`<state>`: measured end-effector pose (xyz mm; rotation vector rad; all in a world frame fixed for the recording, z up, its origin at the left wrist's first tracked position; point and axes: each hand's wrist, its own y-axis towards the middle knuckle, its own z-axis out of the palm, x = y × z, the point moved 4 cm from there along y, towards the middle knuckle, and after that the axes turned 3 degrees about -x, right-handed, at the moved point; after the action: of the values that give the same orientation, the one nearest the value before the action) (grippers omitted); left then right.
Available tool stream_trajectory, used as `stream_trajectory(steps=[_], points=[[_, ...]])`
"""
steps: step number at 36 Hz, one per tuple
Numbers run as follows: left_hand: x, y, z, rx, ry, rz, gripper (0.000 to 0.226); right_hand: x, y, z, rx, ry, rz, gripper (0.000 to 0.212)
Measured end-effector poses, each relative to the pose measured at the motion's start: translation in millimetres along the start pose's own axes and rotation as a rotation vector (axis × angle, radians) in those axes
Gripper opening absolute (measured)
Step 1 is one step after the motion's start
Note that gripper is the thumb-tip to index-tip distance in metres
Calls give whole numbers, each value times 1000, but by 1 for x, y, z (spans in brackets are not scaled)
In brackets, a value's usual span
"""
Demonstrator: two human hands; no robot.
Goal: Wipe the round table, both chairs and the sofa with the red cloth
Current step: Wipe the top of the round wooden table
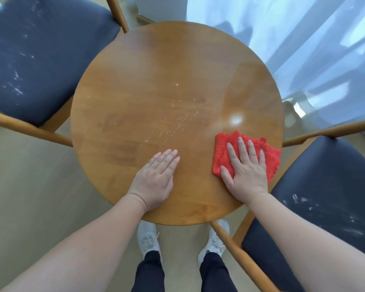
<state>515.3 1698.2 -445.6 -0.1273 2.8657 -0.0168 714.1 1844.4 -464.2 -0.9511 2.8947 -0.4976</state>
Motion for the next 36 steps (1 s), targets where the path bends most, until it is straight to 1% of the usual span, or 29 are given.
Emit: stream_trajectory(steps=[3, 6, 9, 14, 21, 25, 28, 36], points=[[10, -21, -8, -20, -21, -70, 47, 19, -28, 11, -9, 0, -48, 69], [14, -38, -14, -74, -73, -168, 47, 40, -51, 19, -25, 1, -95, 68], [24, -54, -17, -108, -83, -263, 47, 66, -70, 27, -30, 4, -187, 67], [39, -70, -19, -43, -34, -275, 49, 96, -81, 33, -18, -6, -274, 67], [62, -69, -17, -55, -10, -425, 51, 110, -78, 33, -8, -25, -385, 67], [66, -66, -6, -54, -20, -416, 51, 103, -67, 29, -23, -58, -473, 68], [70, -61, -1, -63, -33, -410, 51, 97, -55, 23, -46, -62, -499, 67], [73, -55, 1, -59, -81, -409, 54, 81, -7, 6, -97, -28, -409, 65]])
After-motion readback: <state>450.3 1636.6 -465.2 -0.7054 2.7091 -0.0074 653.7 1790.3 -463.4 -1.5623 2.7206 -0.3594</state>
